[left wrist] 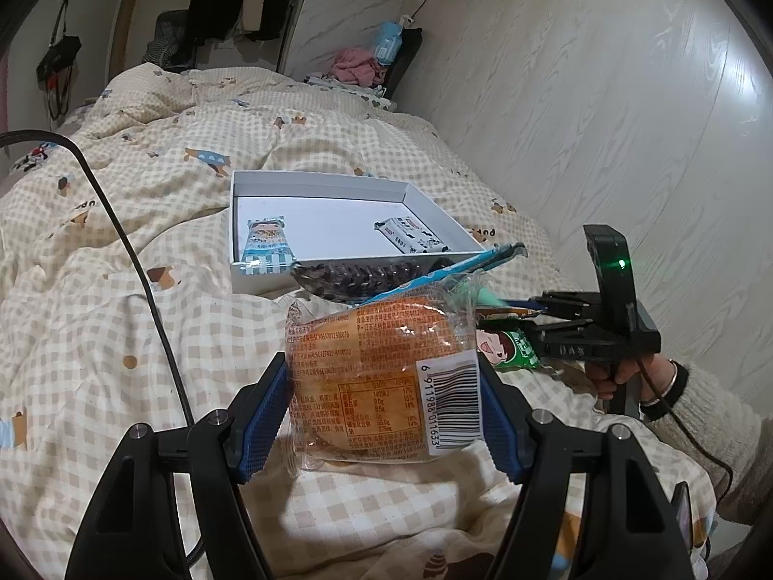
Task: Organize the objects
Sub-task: 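Close the right gripper on the green cream tube and lift it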
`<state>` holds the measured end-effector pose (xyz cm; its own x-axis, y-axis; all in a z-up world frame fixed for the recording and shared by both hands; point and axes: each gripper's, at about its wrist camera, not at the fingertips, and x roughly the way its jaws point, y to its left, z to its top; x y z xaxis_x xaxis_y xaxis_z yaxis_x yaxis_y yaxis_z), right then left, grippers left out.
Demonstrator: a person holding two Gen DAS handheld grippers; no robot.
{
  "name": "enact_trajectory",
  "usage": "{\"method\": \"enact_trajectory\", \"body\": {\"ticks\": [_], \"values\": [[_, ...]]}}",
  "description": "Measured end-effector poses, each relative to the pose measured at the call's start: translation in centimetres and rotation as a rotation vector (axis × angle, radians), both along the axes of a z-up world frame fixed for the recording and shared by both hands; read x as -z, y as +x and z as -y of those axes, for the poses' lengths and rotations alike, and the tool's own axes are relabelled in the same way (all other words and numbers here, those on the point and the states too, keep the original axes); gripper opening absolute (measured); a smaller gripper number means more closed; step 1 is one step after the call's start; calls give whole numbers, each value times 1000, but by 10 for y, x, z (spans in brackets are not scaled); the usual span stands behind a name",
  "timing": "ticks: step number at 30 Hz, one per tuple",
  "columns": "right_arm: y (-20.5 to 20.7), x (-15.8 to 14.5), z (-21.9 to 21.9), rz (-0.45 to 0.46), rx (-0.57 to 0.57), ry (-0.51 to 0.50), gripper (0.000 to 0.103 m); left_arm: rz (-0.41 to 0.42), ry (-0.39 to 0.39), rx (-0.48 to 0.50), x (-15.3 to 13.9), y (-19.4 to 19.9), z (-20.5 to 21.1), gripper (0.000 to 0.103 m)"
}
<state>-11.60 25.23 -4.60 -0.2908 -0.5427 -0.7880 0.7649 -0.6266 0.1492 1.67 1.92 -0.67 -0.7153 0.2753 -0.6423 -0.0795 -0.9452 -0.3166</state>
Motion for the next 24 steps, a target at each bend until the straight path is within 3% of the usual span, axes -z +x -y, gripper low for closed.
{"method": "enact_trajectory", "body": {"ticks": [2,9,17,20,24], "values": [[-12,2,-9,87,52,-38,27,-7,4,-5,0,1,1,75],[-3,-15,-46,190,111,-134,15,-6,13,-10,1,0,4,75],[20,-38,-87,286,175,-321,15,-5,11,-11,1,1,4,75],[35,-39,-82,276,147,-295,15,-5,12,-11,1,1,4,75],[64,-26,-62,193,61,-132,15,-5,12,-10,1,1,3,75]]}}
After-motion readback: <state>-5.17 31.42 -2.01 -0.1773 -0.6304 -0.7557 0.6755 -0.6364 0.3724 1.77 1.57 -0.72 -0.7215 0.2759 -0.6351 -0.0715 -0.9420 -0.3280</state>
